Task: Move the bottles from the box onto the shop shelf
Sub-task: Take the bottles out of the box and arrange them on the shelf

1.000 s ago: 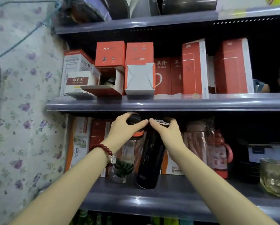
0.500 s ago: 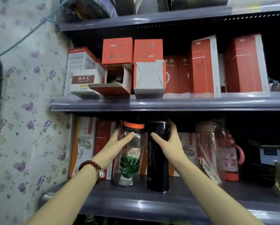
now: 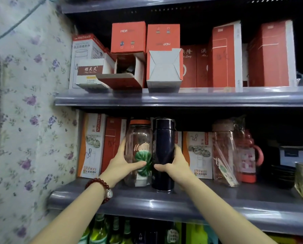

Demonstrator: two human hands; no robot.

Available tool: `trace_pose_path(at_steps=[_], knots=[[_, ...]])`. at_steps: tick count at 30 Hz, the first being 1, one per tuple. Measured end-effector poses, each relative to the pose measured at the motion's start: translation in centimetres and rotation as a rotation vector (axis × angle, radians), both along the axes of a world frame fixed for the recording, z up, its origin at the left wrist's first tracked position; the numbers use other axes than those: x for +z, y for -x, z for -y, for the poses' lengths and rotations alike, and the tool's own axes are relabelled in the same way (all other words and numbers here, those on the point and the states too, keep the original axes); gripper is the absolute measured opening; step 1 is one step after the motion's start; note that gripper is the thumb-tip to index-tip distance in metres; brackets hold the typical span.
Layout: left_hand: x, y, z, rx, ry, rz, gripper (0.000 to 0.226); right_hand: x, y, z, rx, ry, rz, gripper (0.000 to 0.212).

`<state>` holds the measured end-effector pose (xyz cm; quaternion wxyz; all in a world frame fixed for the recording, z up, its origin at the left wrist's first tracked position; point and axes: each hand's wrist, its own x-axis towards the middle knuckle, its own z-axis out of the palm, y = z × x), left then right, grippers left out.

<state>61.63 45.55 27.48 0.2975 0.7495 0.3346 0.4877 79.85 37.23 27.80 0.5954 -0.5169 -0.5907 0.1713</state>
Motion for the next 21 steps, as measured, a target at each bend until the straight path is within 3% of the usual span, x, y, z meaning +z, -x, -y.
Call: trace_pose_path(at_steps=[11,17,21], knots=[[-0.2,-0.7,0.8,0.147,-0.063,-0.029,0.116,-0.2,0.1,-0.2,-0.013,0.007,-0.001,0.087],[0.1,-0.1,1.8,0.26,-0.074,-0.129,0.112,0.2,0.7,1.6,-0.204,-0.011,0.101,0.08],[-0.6,1.0,3.2,0.347,-0.106,-0.205,0.087,0.0,1.7,3.8,-0.285,-0.094,0.226,0.077]])
